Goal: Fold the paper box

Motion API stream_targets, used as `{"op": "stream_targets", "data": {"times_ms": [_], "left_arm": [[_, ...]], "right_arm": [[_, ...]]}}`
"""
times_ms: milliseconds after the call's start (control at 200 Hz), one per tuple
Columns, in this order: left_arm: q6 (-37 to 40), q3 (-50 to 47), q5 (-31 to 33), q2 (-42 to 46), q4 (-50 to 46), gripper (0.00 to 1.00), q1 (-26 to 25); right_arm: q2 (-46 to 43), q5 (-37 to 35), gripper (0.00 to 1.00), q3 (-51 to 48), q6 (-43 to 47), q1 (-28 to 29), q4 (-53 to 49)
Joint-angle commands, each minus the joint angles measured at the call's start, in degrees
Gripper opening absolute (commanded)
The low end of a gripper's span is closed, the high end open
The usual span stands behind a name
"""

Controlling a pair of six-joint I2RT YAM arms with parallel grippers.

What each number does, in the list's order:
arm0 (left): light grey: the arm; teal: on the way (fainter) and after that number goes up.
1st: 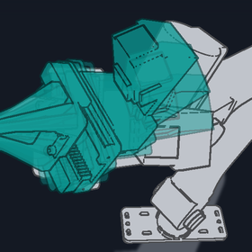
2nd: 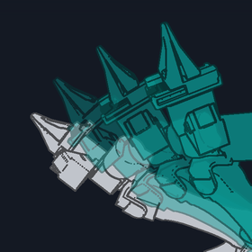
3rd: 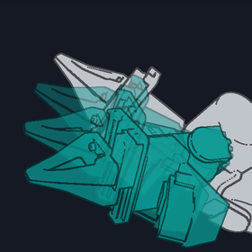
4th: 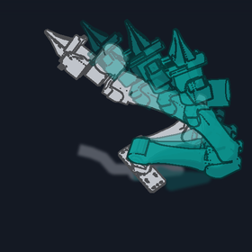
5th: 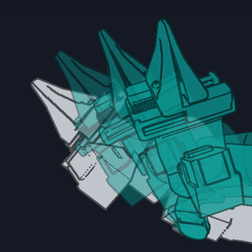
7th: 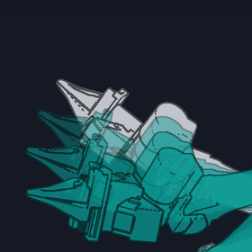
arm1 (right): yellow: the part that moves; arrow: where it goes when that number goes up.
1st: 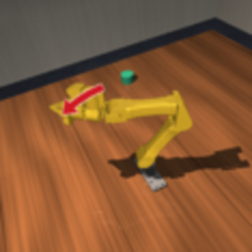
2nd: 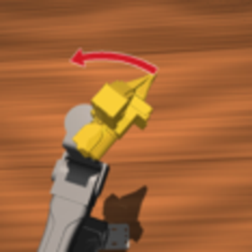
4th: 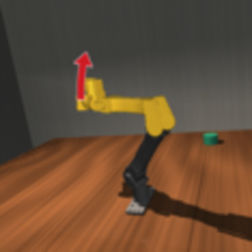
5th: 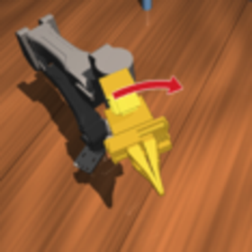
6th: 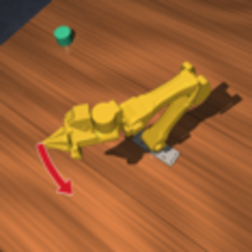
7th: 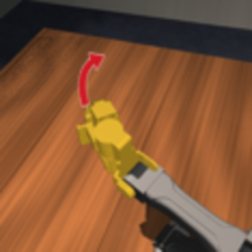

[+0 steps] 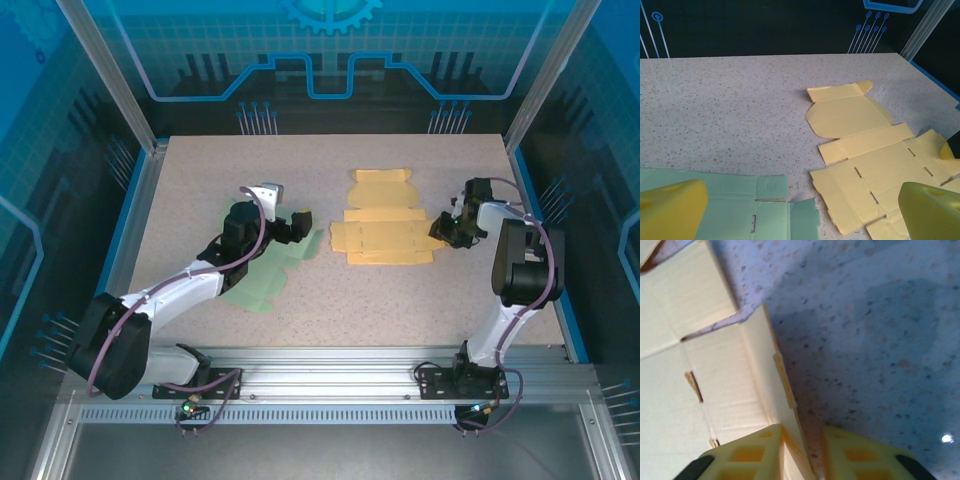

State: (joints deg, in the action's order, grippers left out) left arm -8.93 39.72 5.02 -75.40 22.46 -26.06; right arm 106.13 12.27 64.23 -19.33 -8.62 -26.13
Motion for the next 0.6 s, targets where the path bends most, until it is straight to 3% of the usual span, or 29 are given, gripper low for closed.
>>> {"op": "stream_targets", "data": {"times_ms": [0,100,260,595], "left_arm": [[2.4,2.1,-0.2,0.8,-0.9,0.99,-0.5],[5.2,3.8,-0.8,1.3,-1.5,0.99,-0.5],[12.3,8.6,-5.3,1.4,-1.0,0.99,-0.4],[37.7,23.3,-29.0,-2.2,-7.5,0.99,-0.3]], "right_arm": [[-1.6,0.2,0.12,1.3,1.2,1.0,-1.7],[-6.9,-1.8,0.0,3.0,3.8,2.0,-3.4],[-16.2,-5.1,0.0,8.6,11.5,5.2,-7.9],[-27.8,-7.5,0.0,20.7,28.3,17.8,-18.2]]}}
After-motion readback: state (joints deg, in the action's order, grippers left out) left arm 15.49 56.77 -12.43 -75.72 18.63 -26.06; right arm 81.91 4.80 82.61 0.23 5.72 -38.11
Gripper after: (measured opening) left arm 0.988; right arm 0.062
